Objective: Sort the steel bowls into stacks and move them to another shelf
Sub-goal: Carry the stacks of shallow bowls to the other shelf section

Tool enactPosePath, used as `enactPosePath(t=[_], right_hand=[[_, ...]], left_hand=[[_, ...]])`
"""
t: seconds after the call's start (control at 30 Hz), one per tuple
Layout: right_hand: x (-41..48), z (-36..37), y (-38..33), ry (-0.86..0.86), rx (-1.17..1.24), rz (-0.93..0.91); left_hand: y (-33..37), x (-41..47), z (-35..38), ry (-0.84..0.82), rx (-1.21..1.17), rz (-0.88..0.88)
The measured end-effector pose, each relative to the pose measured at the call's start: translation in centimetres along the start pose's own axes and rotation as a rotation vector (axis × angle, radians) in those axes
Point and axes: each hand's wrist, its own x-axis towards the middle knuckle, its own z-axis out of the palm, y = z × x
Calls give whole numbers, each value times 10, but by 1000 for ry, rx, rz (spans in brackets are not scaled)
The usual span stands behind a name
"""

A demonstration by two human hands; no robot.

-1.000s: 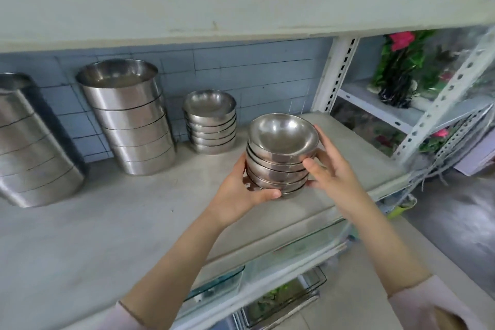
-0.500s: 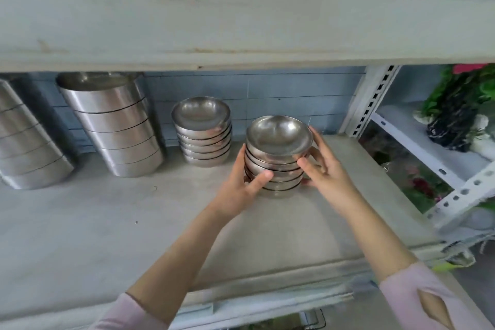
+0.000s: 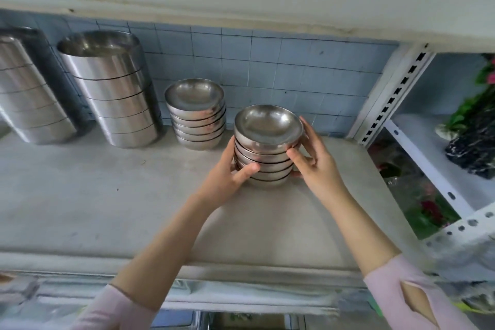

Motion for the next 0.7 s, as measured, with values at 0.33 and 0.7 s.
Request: enactPosePath(t=[0.33, 0.7], right_hand=[[0, 1, -1, -23, -44, 36], [7, -7, -23, -65, 6, 50]], left_hand=[[2, -2, 1, -22, -10, -20], [7, 0, 0, -45, -56, 26]])
